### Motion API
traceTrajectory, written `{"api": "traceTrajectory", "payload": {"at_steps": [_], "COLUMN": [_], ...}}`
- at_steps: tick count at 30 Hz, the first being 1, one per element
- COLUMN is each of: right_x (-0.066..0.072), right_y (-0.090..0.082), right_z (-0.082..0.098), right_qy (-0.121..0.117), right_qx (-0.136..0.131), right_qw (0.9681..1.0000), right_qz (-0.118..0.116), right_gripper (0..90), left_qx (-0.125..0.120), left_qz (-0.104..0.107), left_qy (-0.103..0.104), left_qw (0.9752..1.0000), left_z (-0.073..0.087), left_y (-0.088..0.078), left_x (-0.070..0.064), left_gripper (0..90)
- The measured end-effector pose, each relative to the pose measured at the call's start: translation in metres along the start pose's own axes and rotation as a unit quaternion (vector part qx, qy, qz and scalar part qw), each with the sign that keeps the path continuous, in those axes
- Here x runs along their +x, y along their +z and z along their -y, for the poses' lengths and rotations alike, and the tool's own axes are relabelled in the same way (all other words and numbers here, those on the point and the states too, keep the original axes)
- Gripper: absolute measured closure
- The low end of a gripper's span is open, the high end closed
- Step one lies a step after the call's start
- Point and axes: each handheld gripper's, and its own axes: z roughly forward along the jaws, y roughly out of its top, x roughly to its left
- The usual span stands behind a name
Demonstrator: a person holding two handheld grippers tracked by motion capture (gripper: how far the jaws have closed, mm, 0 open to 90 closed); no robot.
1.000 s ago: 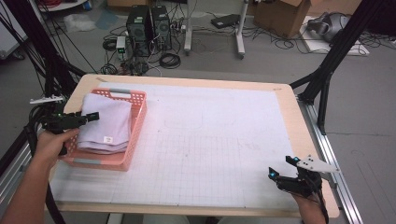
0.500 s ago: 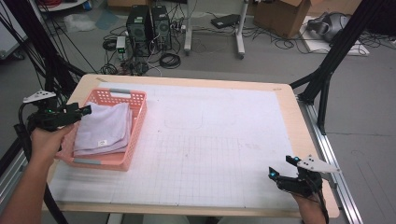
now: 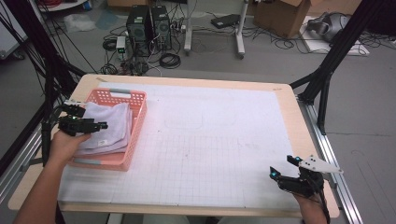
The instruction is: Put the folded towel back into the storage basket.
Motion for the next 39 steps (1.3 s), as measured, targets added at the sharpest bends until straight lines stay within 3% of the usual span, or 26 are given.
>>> {"api": "traceTrajectory", "payload": {"at_steps": [5,8,12,16,18,20,23,25,26,27,29,30,31,32,33,34,35,36,38,39], "right_x": [-0.001,-0.002,-0.001,0.0,0.0,0.001,0.0,0.0,0.0,0.0,0.0,0.0,0.0,0.0,0.0,0.0,0.0,0.001,0.002,0.002], "right_y": [-0.002,-0.003,-0.002,-0.001,0.0,-0.001,0.0,0.0,-0.001,-0.001,-0.001,-0.001,-0.001,-0.001,-0.001,-0.001,-0.001,-0.001,-0.001,-0.001], "right_z": [0.001,0.001,0.001,0.0,0.0,0.0,0.001,0.0,0.0,0.0,0.0,0.0,0.0,-0.001,-0.001,-0.001,-0.002,-0.003,-0.003,-0.003], "right_qy": [0.002,0.003,0.0,0.0,-0.002,0.002,0.0,0.001,0.002,0.002,0.0,0.001,0.001,0.002,0.004,0.004,0.002,0.002,0.001,0.0], "right_qx": [-0.001,-0.004,-0.002,-0.001,0.001,0.003,0.001,0.001,0.0,0.0,-0.003,-0.003,-0.003,-0.007,-0.008,-0.008,-0.009,-0.01,-0.011,-0.012], "right_qw": [1.0,1.0,1.0,1.0,1.0,1.0,1.0,1.0,1.0,1.0,1.0,1.0,1.0,1.0,1.0,1.0,1.0,0.9999,0.9999,0.9999], "right_qz": [0.0,0.0,-0.001,-0.003,-0.004,-0.003,-0.004,-0.004,-0.004,-0.004,-0.003,-0.003,-0.003,-0.002,-0.001,-0.001,-0.002,-0.003,-0.004,-0.004], "right_gripper": [17.0,17.0,17.0,17.0,17.0,17.0,17.0,17.0,17.0,17.0,17.0,17.0,17.0,17.0,17.0,17.0,17.0,17.0,17.0,17.0], "left_qx": [0.043,0.05,0.047,0.04,0.036,0.035,0.013,-0.027,-0.069,-0.069,-0.121,-0.172,-0.172,-0.198,-0.235,-0.235,-0.249,-0.261,-0.276,-0.285], "left_qz": [0.021,0.017,0.031,0.052,0.078,0.087,0.098,0.093,0.1,0.1,0.11,0.101,0.101,0.1,0.104,0.104,0.108,0.108,0.089,0.089], "left_qy": [0.005,0.013,0.009,0.029,0.041,0.043,0.031,0.001,-0.02,-0.02,-0.029,-0.033,-0.033,-0.032,-0.025,-0.025,-0.022,-0.02,-0.015,-0.011], "left_qw": [0.9988,0.9985,0.9984,0.9974,0.9954,0.9947,0.9947,0.9953,0.9924,0.9924,0.9862,0.9793,0.9793,0.9746,0.9662,0.9662,0.9621,0.9591,0.9569,0.9544], "left_z": [0.0,0.002,0.001,0.002,0.002,0.002,0.001,0.0,-0.002,-0.002,-0.003,-0.002,-0.002,0.0,0.003,0.003,0.005,0.006,0.008,0.01], "left_y": [0.019,0.027,0.028,0.03,0.03,0.029,0.022,0.014,0.006,0.006,-0.007,-0.02,-0.02,-0.026,-0.035,-0.035,-0.039,-0.043,-0.049,-0.051], "left_x": [-0.008,-0.014,-0.013,-0.017,-0.018,-0.017,-0.014,-0.01,-0.006,-0.006,-0.006,-0.009,-0.009,-0.011,-0.016,-0.016,-0.019,-0.022,-0.031,-0.036], "left_gripper": [39.2,37.9,38.7,40.6,42.7,42.5,42.0,41.0,40.5,39.4,38.0,36.5,35.1,35.0,33.8,30.2,30.2,24.1,22.9,22.0]}}
